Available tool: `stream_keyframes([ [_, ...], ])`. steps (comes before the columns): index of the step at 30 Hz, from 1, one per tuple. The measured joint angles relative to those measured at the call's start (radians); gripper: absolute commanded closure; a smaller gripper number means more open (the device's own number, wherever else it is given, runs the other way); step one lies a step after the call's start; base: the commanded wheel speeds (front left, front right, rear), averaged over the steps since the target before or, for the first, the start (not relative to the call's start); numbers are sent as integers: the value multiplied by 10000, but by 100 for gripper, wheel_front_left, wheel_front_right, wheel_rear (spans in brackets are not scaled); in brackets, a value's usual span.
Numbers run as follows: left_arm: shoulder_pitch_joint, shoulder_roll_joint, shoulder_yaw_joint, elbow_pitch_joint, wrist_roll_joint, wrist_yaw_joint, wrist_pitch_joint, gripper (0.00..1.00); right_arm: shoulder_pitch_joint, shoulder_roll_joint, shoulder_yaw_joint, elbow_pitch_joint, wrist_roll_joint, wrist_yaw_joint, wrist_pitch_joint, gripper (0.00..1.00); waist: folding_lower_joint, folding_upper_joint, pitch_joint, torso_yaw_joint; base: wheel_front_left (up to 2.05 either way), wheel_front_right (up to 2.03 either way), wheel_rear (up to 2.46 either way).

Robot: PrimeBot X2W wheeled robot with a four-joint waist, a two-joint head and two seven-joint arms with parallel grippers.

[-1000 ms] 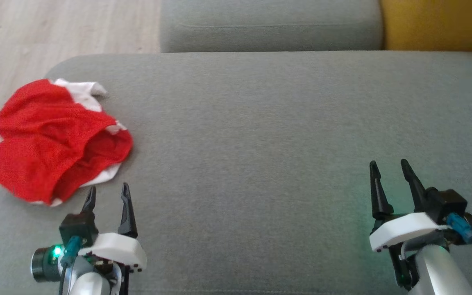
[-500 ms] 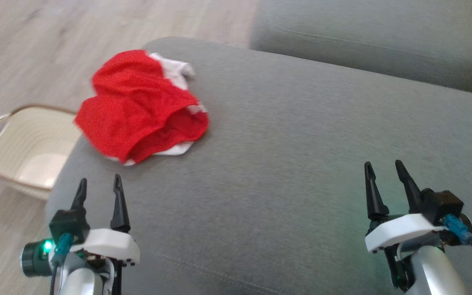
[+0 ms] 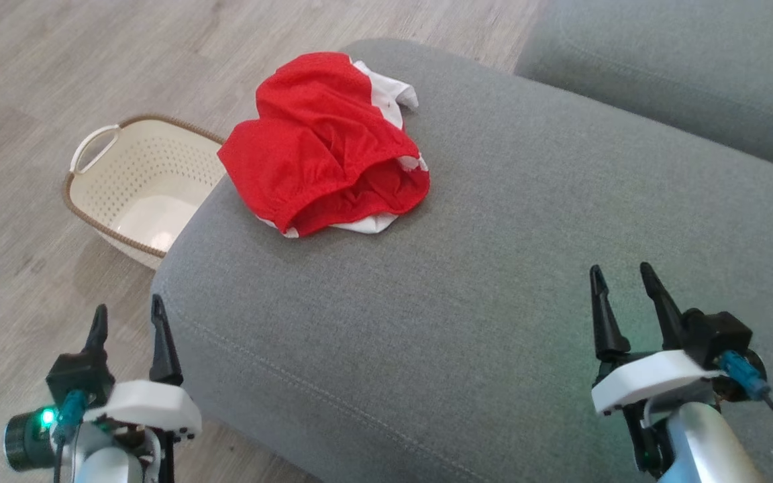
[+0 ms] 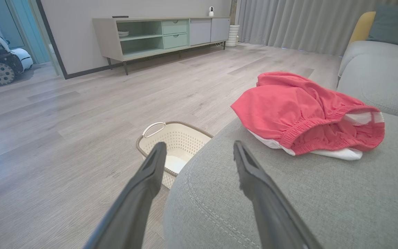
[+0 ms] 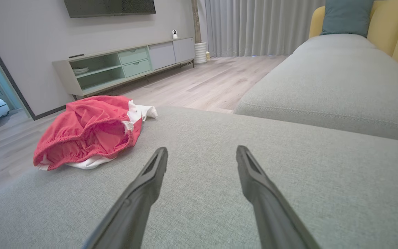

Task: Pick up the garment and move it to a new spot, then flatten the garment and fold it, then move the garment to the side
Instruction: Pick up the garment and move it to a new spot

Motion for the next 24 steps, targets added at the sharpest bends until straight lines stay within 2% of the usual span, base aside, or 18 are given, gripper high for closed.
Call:
stream_keyframes([
  [6,-15,-12,33,29,-54,-33,0,0,-33,-2,190,-2,-36,0,0,0,0,0,305,-5,0,0,0],
  [14,-383,-25,98,245,-732,-46,0,0,-465,-318,443,-134,-96,0,-2,0,0,0,834,-594,0,0,0],
  [19,-1201,-58,282,508,-823,-272,0,0,-829,-612,771,-376,-105,0,-2,0,0,0,1372,-1090,0,0,0],
  [24,-2373,-77,535,1007,-648,-681,0,0,-1127,-961,917,-727,-107,0,-2,0,0,0,2017,-1594,0,0,0],
])
